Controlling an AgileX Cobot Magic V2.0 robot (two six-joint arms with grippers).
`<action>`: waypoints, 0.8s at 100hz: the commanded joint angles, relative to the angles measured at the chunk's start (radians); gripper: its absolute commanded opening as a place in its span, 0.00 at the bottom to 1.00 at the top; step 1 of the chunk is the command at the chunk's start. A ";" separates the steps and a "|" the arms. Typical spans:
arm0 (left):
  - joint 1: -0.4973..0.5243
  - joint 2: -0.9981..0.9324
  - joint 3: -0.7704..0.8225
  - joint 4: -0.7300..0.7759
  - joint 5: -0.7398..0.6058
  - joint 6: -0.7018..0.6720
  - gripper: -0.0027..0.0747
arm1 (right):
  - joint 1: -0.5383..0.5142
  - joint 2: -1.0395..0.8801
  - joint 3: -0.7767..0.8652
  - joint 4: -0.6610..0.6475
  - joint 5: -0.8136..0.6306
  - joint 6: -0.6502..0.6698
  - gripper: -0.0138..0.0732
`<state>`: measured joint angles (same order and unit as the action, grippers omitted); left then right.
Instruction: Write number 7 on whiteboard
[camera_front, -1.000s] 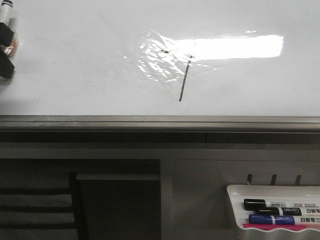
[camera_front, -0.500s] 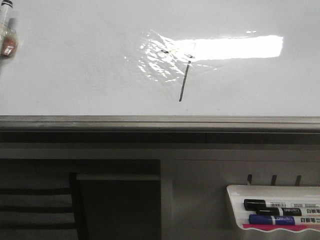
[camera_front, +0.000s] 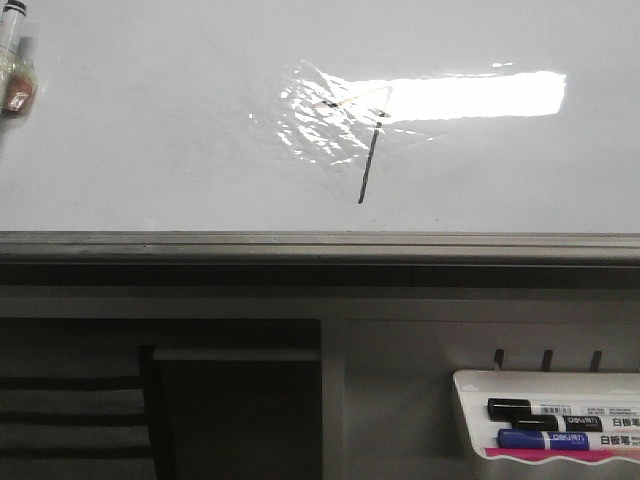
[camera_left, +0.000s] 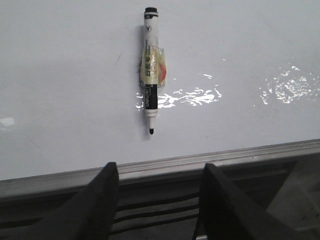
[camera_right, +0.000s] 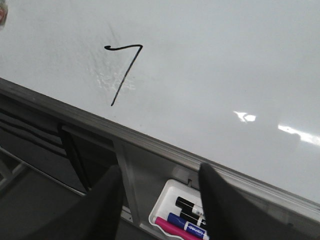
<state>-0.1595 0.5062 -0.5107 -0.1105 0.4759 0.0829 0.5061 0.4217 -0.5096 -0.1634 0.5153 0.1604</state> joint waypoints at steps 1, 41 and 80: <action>0.002 -0.008 0.028 -0.016 -0.149 -0.011 0.48 | -0.003 -0.001 0.007 -0.017 -0.143 0.011 0.52; 0.002 -0.008 0.083 -0.016 -0.180 -0.011 0.09 | -0.003 -0.001 0.025 -0.017 -0.135 0.011 0.08; 0.002 -0.008 0.083 -0.021 -0.175 -0.011 0.01 | -0.003 -0.001 0.025 -0.005 -0.110 0.011 0.08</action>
<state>-0.1595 0.4942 -0.3997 -0.1183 0.3762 0.0829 0.5061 0.4172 -0.4586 -0.1650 0.4685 0.1751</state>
